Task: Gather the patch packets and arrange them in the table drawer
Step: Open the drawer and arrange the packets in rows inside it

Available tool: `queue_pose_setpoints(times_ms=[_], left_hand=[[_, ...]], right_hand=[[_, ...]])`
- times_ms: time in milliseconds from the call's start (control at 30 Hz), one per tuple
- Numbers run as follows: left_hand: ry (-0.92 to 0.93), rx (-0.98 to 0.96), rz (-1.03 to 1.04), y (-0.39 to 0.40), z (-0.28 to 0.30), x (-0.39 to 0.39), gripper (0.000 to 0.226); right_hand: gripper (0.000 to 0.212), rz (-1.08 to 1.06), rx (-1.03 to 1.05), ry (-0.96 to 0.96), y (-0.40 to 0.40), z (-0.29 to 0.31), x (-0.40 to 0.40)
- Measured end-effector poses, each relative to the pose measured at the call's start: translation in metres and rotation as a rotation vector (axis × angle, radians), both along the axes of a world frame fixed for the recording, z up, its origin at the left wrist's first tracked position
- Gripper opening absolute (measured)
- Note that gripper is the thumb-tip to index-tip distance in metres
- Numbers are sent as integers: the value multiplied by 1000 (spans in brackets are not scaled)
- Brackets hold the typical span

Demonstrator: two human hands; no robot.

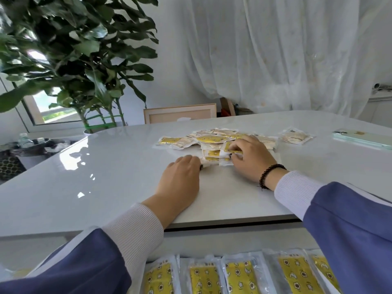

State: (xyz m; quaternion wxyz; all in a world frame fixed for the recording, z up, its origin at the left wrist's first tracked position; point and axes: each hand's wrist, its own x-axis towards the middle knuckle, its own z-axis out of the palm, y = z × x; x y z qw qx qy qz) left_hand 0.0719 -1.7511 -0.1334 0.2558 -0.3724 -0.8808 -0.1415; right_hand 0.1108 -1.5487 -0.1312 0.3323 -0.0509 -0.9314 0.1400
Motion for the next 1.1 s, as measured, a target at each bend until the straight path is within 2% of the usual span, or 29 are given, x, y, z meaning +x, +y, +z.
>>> queue_pose_setpoints(times_ms=[67, 133, 233, 300, 333, 467, 533, 633, 733, 833, 900, 1000, 1100], left_hand=[[-61, 173, -93, -1, 0, 4, 13], [-195, 367, -143, -3, 1, 4, 14], [-293, 609, -67, -8, 6, -3, 11], [-402, 774, -25, -10, 8, -8, 4], [-460, 828, -28, -11, 8, -10, 10], [-624, 824, -64, -10, 8, -9, 33], [-688, 858, -80, -10, 8, -10, 29], [-809, 909, -60, -10, 8, -15, 29], [-940, 971, -56, -9, 12, -15, 27], [-1009, 1011, -86, -10, 13, -15, 15], [-991, 998, -83, -11, 10, -19, 9], [-955, 980, -57, -12, 8, -22, 36], [-985, 1000, -119, -14, 7, -22, 52]], right_hand=[[12, 14, -33, 10, 0, 1, 0], [23, -7, -78, -44, -1, 0, 0], [54, -78, -86, -226, -1, 1, 0], [57, -95, -13, -283, -1, 1, 1], [53, -88, 0, -286, -1, 2, 2], [41, -5, -68, -168, 2, 1, 6], [38, 53, -98, -12, 3, -1, 7], [36, 303, 32, 195, -3, 0, 12], [37, 512, 139, 143, -14, -9, 7], [50, 547, 51, 42, -17, -12, 4], [48, 569, -46, 5, -16, -12, 6], [47, 643, -168, -14, -17, -13, 8], [54, 636, -168, -40, -20, -14, 12]])
